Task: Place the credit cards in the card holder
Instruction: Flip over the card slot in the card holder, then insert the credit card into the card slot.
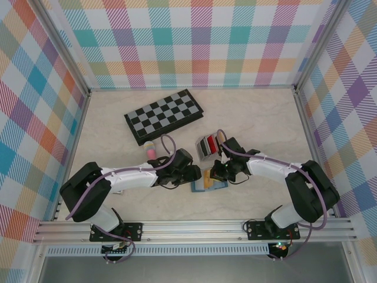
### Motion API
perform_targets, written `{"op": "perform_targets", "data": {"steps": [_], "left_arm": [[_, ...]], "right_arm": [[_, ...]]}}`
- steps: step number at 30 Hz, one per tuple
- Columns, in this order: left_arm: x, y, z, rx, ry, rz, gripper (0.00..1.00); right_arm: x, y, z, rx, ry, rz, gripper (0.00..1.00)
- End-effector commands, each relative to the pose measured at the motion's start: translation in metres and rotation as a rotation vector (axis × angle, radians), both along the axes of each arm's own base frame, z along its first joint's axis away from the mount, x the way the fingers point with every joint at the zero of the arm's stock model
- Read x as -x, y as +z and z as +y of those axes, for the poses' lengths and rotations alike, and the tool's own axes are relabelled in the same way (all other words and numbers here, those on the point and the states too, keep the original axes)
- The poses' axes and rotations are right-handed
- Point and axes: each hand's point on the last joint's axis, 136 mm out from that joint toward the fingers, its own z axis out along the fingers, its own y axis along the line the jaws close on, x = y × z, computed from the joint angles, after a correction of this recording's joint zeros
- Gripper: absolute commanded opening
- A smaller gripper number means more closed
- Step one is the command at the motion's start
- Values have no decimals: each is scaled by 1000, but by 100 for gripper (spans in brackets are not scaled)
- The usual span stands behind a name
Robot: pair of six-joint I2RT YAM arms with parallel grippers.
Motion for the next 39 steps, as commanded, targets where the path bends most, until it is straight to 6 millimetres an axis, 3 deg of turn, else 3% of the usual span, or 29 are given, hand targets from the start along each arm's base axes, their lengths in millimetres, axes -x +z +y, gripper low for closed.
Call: {"op": "perform_targets", "data": {"steps": [1, 3, 9, 16, 24, 30, 39], "left_arm": [[-1, 1, 2, -12, 2, -24, 67], [-1, 1, 1, -9, 1, -27, 66], [-4, -16, -6, -67, -43, 7, 32], [-3, -31, -3, -134, -78, 26, 13], [-2, -39, 0, -179, -107, 40, 10], [-2, -41, 0, -188, -111, 46, 10], [0, -48, -1, -197, -116, 63, 9]], "right_arm": [[10, -12, -9, 59, -6, 46, 8], [10, -11, -9, 57, -4, 43, 8], [5, 2, -4, 24, 8, 2, 8], [-2, 16, -5, -7, 32, -56, 8], [-7, 23, -16, -11, 37, -105, 8], [-4, 15, -22, -9, 63, -103, 9], [1, 1, -5, -122, 104, -89, 9]]}}
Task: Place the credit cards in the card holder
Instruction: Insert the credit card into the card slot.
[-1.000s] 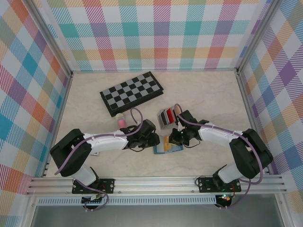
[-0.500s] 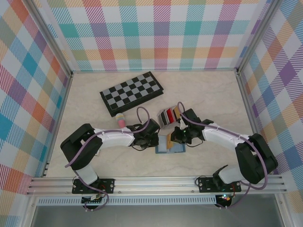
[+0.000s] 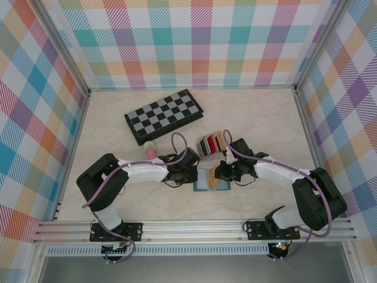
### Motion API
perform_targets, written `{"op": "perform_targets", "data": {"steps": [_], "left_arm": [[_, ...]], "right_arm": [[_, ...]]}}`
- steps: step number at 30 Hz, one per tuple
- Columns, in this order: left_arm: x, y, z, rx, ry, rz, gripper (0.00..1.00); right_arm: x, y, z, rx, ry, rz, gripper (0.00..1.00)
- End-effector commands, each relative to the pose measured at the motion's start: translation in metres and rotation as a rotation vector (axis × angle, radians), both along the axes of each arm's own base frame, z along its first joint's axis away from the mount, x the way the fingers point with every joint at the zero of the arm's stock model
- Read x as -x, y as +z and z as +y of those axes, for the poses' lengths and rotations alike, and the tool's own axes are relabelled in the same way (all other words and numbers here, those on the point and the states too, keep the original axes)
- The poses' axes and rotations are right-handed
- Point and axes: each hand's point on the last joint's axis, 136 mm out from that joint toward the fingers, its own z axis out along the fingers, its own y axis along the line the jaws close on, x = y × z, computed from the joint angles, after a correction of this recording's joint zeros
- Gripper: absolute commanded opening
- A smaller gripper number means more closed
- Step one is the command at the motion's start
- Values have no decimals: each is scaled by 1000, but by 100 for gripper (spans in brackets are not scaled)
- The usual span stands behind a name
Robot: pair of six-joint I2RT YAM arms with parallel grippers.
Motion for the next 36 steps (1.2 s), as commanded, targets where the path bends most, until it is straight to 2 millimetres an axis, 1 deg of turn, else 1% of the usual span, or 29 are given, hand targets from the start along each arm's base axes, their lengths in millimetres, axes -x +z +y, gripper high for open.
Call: {"op": "perform_targets", "data": {"steps": [1, 3, 8, 15, 21, 31, 34, 36], "left_arm": [[7, -17, 7, -62, -19, 39, 9], [7, -17, 7, -63, -20, 40, 9], [7, -19, 10, -74, -12, 43, 9], [8, -19, 13, -86, -1, 45, 8], [8, -19, 15, -96, 7, 47, 8], [6, -19, 14, -95, 9, 43, 8], [7, -19, 15, -96, 10, 46, 8], [7, -20, 14, -95, 6, 49, 8]], "right_arm": [[3, -8, 11, -63, 47, 7, 9], [6, -11, 13, -87, 50, 16, 9], [10, -19, 10, -74, 50, 32, 9], [18, -23, 11, -81, 101, 44, 9], [22, -21, 5, -46, 132, 44, 7], [22, -21, -3, -50, 137, 80, 5], [20, -20, 0, -72, 148, 87, 6], [18, -20, 7, -110, 154, 99, 7]]}}
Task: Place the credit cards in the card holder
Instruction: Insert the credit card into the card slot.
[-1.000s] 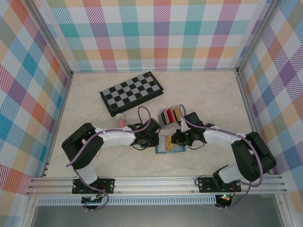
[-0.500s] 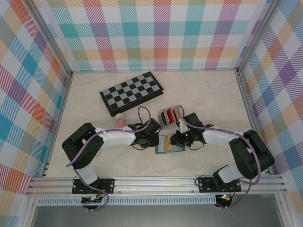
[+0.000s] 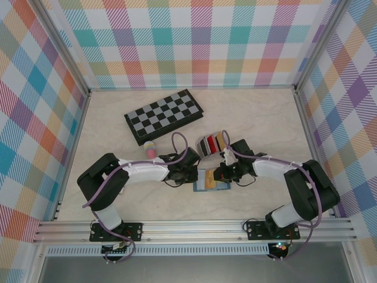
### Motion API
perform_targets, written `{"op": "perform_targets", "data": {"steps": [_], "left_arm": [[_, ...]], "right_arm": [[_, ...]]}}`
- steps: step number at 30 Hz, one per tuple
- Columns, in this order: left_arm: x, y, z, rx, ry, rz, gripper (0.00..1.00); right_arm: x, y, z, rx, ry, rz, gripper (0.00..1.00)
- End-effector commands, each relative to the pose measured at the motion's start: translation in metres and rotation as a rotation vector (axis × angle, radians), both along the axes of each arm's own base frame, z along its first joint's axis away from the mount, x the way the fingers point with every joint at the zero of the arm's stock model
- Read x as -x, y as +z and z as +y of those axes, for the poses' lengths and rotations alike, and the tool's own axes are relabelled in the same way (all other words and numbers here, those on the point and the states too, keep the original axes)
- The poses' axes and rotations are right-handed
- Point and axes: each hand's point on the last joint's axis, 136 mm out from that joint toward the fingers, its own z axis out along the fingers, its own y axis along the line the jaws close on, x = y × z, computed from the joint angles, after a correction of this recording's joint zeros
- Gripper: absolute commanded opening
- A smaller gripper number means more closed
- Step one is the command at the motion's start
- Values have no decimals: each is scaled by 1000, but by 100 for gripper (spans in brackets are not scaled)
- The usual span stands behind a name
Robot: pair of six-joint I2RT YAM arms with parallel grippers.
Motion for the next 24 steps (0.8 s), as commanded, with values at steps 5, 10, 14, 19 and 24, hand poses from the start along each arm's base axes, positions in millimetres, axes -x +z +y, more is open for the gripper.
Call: {"op": "perform_targets", "data": {"steps": [5, 10, 14, 19, 24], "left_arm": [[8, -20, 13, -82, 1, 43, 7], [7, -19, 13, -83, 4, 40, 7], [6, -17, 11, -78, 2, 35, 7], [8, -19, 16, -84, 13, 39, 7], [8, -18, 16, -78, 8, 32, 6]], "right_arm": [[5, -12, 9, -24, 30, 90, 9], [0, -6, 7, 2, 19, 72, 14], [-4, -1, -2, 62, -11, 44, 24], [-7, 1, -20, 170, -56, 16, 36], [-9, -1, -15, 164, -53, 38, 33]]}}
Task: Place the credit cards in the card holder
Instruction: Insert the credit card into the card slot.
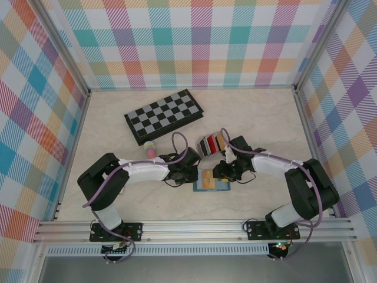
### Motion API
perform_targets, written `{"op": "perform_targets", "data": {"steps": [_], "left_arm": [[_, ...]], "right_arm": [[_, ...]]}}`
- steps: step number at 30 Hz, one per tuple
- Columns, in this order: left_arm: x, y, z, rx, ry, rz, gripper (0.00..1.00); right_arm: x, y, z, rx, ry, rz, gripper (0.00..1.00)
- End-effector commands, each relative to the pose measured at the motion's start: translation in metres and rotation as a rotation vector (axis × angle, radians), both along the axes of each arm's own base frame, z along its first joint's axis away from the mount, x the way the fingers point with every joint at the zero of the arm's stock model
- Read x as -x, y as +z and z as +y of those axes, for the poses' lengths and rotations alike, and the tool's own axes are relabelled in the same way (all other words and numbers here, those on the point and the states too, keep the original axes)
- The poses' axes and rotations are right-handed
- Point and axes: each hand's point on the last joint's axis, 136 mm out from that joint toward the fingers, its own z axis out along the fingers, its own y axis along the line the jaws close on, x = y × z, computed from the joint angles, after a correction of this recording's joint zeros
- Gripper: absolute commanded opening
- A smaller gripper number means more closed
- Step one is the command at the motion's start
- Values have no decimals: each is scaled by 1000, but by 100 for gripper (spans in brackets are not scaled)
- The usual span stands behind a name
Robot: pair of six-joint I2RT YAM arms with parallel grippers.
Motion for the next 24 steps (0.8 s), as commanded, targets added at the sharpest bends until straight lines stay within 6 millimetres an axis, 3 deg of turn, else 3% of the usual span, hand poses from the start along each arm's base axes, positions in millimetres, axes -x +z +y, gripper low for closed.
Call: {"op": "perform_targets", "data": {"steps": [1, 4, 9, 18, 24], "left_arm": [[8, -18, 15, -72, 3, 28, 6], [7, -18, 13, -68, -4, 29, 6], [7, -17, 12, -65, -2, 29, 6], [8, -18, 12, -65, -3, 30, 6], [8, -18, 14, -68, 2, 27, 6]], "right_arm": [[0, -2, 1, 24, -3, 28, 30], [-2, -6, 5, 25, -6, 33, 20], [-3, -8, 18, 15, 19, 38, 15], [-3, -3, 44, -16, 61, 27, 15], [-2, 0, 47, -14, 56, 23, 16]]}}
